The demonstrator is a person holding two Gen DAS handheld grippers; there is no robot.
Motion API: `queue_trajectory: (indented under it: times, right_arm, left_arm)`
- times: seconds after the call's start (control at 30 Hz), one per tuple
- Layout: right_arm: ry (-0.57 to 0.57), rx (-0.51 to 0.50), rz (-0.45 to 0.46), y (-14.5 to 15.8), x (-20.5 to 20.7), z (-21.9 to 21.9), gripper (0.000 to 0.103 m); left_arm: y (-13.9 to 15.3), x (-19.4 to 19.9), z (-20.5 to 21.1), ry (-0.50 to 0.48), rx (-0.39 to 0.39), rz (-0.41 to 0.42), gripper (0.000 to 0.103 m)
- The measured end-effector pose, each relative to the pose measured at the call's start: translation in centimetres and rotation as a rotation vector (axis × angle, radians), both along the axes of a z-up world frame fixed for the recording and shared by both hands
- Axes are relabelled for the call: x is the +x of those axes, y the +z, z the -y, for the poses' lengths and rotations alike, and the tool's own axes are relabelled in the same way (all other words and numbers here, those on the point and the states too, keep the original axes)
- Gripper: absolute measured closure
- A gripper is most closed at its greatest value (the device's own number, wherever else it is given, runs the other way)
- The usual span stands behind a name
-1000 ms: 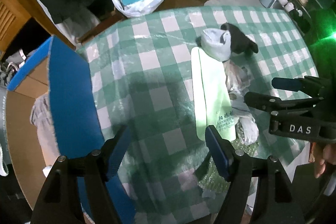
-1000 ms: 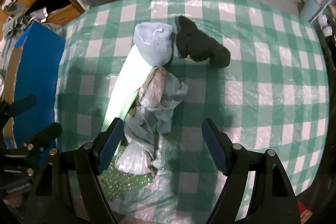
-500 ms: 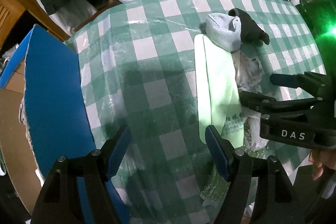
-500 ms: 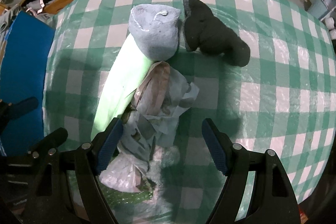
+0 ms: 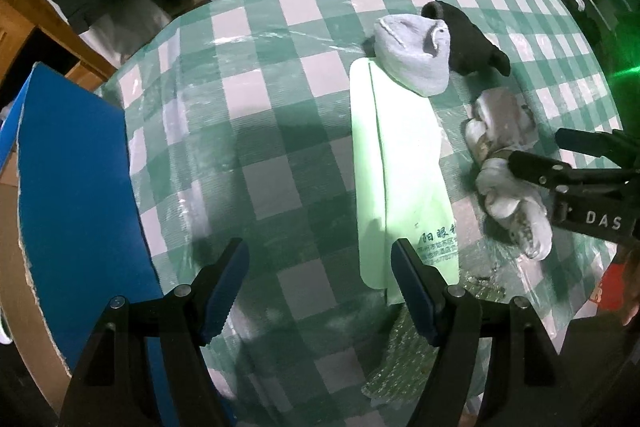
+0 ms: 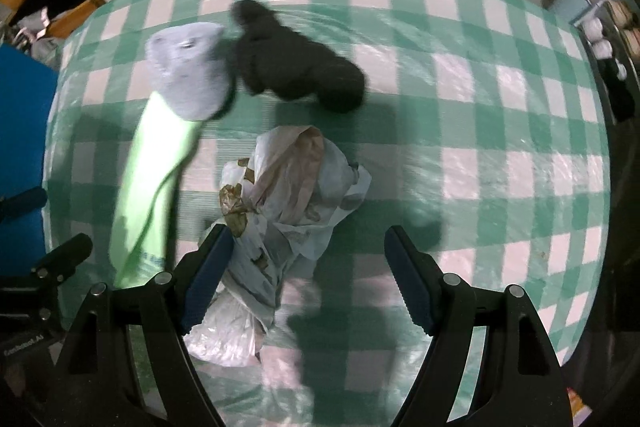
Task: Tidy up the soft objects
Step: 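Grasp the crumpled white cloth with the right gripper while the left approaches the green insole, then close the left gripper on the pale green insole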
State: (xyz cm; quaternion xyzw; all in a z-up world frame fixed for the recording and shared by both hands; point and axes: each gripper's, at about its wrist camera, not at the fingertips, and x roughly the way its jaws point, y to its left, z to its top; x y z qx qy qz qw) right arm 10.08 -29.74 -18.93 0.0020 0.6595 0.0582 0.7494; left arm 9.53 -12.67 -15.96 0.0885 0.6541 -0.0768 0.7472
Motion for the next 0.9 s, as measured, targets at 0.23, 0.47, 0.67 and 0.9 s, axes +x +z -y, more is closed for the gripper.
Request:
queue_trajectory:
  times: [0.23, 0.47, 0.67, 0.9]
  right_arm:
    - [-0.106, 0.111, 0.015, 0.5, -0.2, 2.5, 0.025]
    - [-0.083, 0.153, 0.006, -0.2, -0.5, 1.1, 0.024]
    - [-0.013, 0.071, -0.044, -2.2, -1.1, -0.4, 0.025]
    - [0.018, 0.026, -0.021, -1.6, -1.7, 0.4, 0.055]
  left_arm:
    - [-0.7, 1.7, 0.8, 0.016, -0.034, -0.007, 0.026]
    - [-1.8, 2.9, 0.8, 0.062, -0.073, -0.036, 0.025]
    - [-2.7, 3.5, 1.1, 0.059, -0.061, -0.049, 0.025]
    - [-3.1, 4.4, 2.3, 0.071, -0.085, -0.071, 0.024]
